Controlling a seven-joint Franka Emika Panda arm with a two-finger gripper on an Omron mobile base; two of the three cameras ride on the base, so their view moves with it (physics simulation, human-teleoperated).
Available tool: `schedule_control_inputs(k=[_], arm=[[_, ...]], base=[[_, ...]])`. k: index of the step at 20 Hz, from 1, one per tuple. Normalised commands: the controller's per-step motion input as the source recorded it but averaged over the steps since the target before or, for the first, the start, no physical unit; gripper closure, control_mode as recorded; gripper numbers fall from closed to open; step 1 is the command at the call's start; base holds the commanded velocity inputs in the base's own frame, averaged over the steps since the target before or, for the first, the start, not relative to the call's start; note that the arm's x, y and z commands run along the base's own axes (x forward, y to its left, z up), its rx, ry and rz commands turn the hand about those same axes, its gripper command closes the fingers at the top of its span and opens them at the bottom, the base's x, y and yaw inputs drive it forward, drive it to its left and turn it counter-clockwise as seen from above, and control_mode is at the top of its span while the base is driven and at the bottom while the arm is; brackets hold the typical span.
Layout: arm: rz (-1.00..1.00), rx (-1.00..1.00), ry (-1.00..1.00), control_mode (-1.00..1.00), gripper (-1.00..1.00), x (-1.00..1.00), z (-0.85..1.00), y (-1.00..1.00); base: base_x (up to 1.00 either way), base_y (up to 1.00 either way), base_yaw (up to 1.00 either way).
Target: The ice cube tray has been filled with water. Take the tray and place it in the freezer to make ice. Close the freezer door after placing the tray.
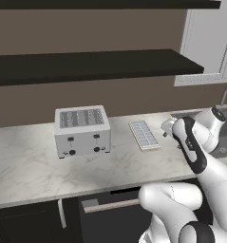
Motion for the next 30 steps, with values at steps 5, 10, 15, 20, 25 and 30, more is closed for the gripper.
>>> schedule_control_inputs(k=[5,10,15,20,25,30], arm=[[0.0,0.0,0.0,-1.0,-1.0,0.17,-0.35,0.01],[0.0,0.0,0.0,-1.0,-1.0,0.21,-0.26,0.04],[0.0,0.0,0.01,-1.0,-1.0,0.22,-0.19,0.04],[0.0,0.0,0.0,-1.0,-1.0,0.22,-0.13,0.0],[0.0,0.0,0.0,-1.0,-1.0,0.24,-0.11,0.0],[0.0,0.0,0.0,-1.0,-1.0,0.27,-0.13,0.0]], base=[[0.0,0.0,0.0],[0.0,0.0,0.0],[0.0,0.0,0.0],[0.0,0.0,0.0],[0.0,0.0,0.0],[0.0,0.0,0.0]])
